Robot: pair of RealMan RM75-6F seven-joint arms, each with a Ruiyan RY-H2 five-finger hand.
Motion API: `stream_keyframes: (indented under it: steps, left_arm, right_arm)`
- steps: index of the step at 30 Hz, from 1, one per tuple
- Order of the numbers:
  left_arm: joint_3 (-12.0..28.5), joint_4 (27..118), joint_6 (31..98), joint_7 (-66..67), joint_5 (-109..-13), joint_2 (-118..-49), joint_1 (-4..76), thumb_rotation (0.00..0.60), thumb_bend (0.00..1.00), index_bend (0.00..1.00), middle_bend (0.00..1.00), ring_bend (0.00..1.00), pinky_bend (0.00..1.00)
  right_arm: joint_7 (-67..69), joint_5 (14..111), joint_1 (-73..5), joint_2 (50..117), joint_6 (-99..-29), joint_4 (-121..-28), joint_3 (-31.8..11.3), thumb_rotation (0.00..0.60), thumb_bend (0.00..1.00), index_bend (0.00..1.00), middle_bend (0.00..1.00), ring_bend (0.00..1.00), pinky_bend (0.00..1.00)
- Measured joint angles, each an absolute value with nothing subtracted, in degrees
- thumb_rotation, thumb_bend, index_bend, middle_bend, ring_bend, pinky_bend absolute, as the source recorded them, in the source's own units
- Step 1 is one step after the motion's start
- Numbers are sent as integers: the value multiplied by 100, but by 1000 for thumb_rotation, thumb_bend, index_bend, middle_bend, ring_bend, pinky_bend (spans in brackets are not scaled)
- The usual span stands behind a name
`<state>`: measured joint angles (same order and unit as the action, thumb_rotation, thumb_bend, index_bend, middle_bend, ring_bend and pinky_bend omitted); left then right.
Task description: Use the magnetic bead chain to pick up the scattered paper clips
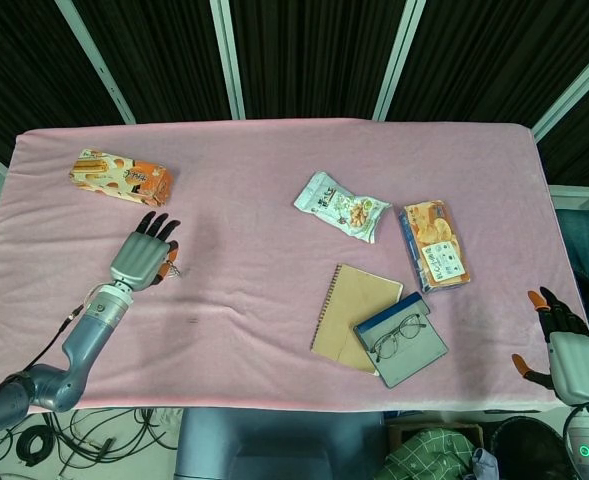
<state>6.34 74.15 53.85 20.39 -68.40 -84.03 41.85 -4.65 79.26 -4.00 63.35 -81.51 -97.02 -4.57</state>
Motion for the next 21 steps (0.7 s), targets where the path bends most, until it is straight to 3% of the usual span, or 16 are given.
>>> stream_keyframes:
  steps: [21]
  left_arm:
    - [636,7282,5359,1771,-7104,-8541,4236,600,439,553,111,0,0]
  right_arm:
    - [-473,7921,-398,6330,-8150,-9710,-457,600,160,0,11,84,172]
